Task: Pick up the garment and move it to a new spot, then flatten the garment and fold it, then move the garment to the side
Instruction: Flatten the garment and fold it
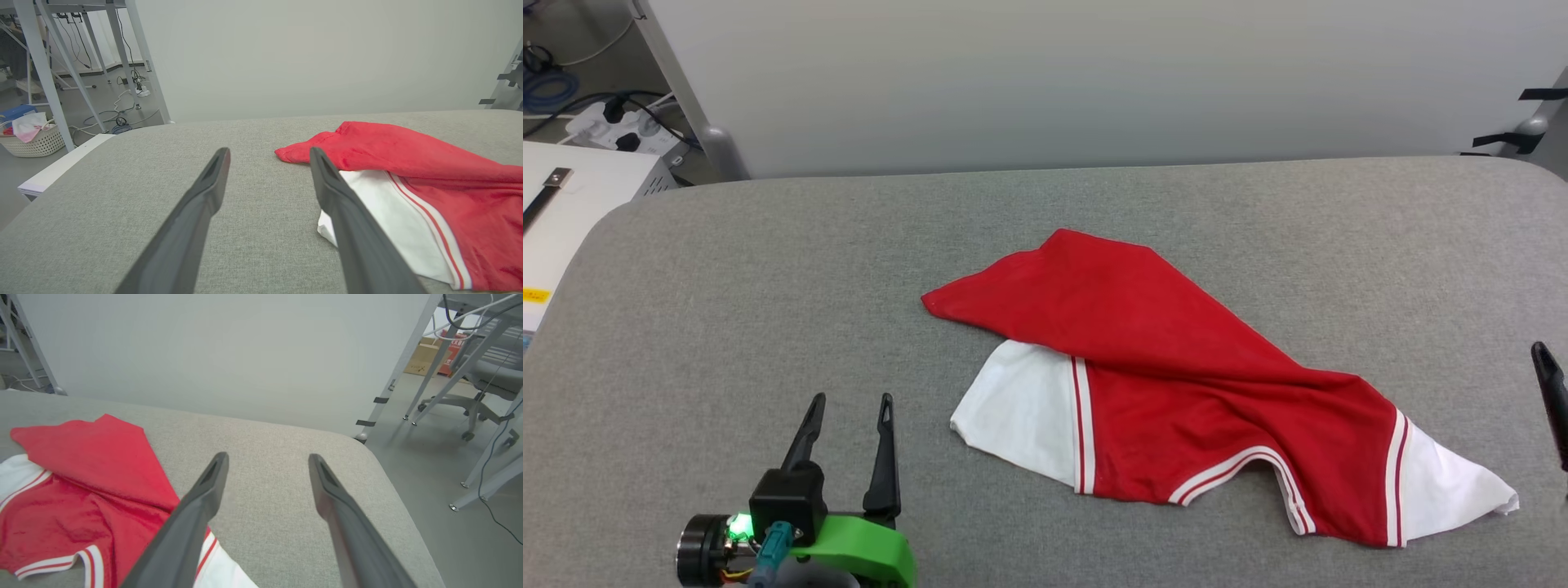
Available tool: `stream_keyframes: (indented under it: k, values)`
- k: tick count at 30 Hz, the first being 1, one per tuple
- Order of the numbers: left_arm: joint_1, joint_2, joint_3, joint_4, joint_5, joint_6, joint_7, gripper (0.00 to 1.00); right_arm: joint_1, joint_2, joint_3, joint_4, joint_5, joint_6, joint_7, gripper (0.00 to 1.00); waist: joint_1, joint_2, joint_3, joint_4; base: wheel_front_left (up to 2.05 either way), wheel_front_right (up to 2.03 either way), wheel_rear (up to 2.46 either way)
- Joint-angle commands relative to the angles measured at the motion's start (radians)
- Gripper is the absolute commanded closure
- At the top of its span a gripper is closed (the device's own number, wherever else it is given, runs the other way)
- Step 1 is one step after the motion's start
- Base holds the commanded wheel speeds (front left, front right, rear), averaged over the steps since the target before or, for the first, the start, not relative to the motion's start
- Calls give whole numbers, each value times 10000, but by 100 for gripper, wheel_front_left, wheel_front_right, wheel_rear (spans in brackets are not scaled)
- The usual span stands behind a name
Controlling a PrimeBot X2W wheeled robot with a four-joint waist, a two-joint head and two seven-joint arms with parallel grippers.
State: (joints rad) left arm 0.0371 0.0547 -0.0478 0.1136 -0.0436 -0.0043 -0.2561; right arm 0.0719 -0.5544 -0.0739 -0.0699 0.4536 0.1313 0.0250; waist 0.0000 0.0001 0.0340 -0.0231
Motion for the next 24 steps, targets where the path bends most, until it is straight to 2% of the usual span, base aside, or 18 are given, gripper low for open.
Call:
stream_keyframes:
  k: [1, 4, 8, 12, 15, 18, 24]
  values:
    - [-150, 28, 117, -78, 7, -59, -57, 0, 111, 424, -156, -355, -297, -6, -147, 0, 0, -1, -8, 1, 0, 0, 0]
    - [-594, 159, 273, -128, -50, -245, -57, 0, 131, 1434, -448, -1081, -1019, -6, -533, 0, 0, -1, 36, 30, 0, 0, 0]
    - [-1430, 412, 351, -71, -123, -601, -57, 0, 123, 2638, -514, -1376, -1763, -6, -1307, 0, 0, -1, 174, 72, 0, 0, 0]
    - [-2439, 815, 171, 289, -269, -985, -57, 0, 117, 3403, -142, -1117, -2184, -6, -1981, 0, 0, -1, 349, 64, 0, 0, 0]
    - [-3366, 1199, -270, 1017, -660, -1188, 56, 0, 62, 3597, 298, -747, -2479, -6, -2238, 0, 0, -1, 514, 41, 0, 0, 0]
    - [-4370, 1687, -1118, 1538, -1395, -1251, 1139, 0, -91, 3733, 541, -422, -2623, -6, -2391, 0, 0, -1, 661, 2, 0, 0, 0]
    - [-6092, 3052, -3716, 1675, -4338, -1260, 4794, 0, -467, 3759, 731, 18, -2867, -6, -2600, 0, 0, -1, 961, -136, 0, 0, 0]
